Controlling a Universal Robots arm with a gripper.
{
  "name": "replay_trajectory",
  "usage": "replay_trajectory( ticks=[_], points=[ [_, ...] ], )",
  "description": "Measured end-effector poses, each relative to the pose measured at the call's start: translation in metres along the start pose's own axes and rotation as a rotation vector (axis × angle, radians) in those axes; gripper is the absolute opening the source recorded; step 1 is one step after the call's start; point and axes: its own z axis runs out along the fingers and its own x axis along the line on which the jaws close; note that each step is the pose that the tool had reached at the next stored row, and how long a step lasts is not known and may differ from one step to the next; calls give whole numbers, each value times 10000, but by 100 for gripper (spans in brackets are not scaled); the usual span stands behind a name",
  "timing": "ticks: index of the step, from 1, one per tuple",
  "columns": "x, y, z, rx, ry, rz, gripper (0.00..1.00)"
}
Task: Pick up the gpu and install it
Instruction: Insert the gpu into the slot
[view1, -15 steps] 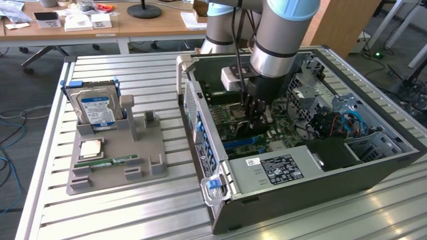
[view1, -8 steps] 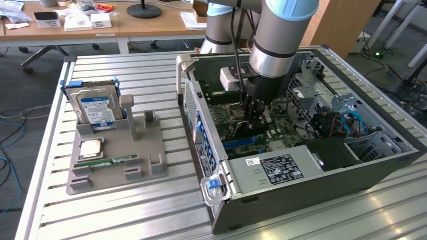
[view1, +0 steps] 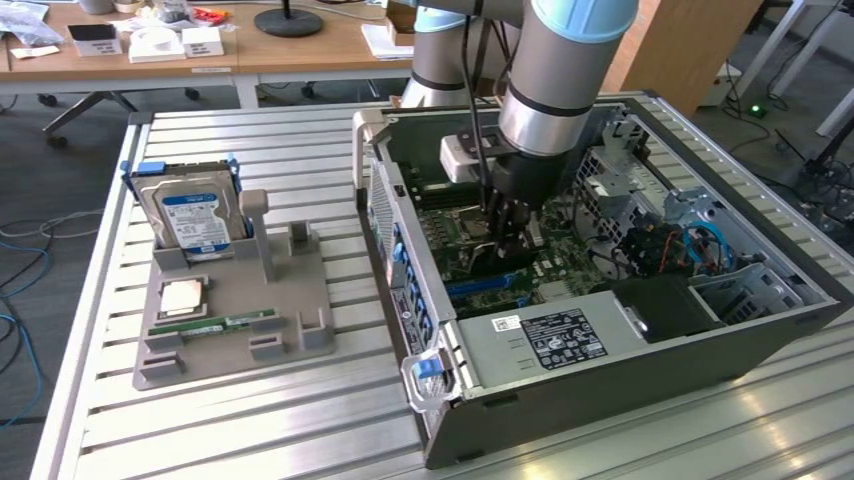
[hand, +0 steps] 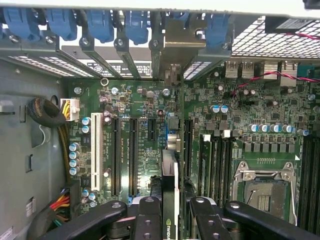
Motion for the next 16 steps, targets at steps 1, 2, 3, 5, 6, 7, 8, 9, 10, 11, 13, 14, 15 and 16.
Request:
replay_trajectory(
  ticks=[1,2,3,5,6,7,8,9,10,11,13,14,15,16],
  points=[
    [0,1,2,32,-1,-1,27],
    [0,1,3,84,-1,-11,27],
    [0,1,4,137,0,-26,27],
    [0,2,5,208,0,-43,27],
    [0,4,6,217,-1,-44,27],
    [0,5,5,218,0,-46,27],
    [0,7,5,218,0,-45,27],
    [0,12,5,218,0,-43,27],
    [0,18,5,219,0,-43,27],
    [0,22,5,219,0,-44,27],
    [0,28,6,219,-1,-44,27],
    [0,30,6,219,-1,-45,27],
    [0,33,6,219,0,-44,27],
    [0,35,6,220,0,-45,27]
  ],
)
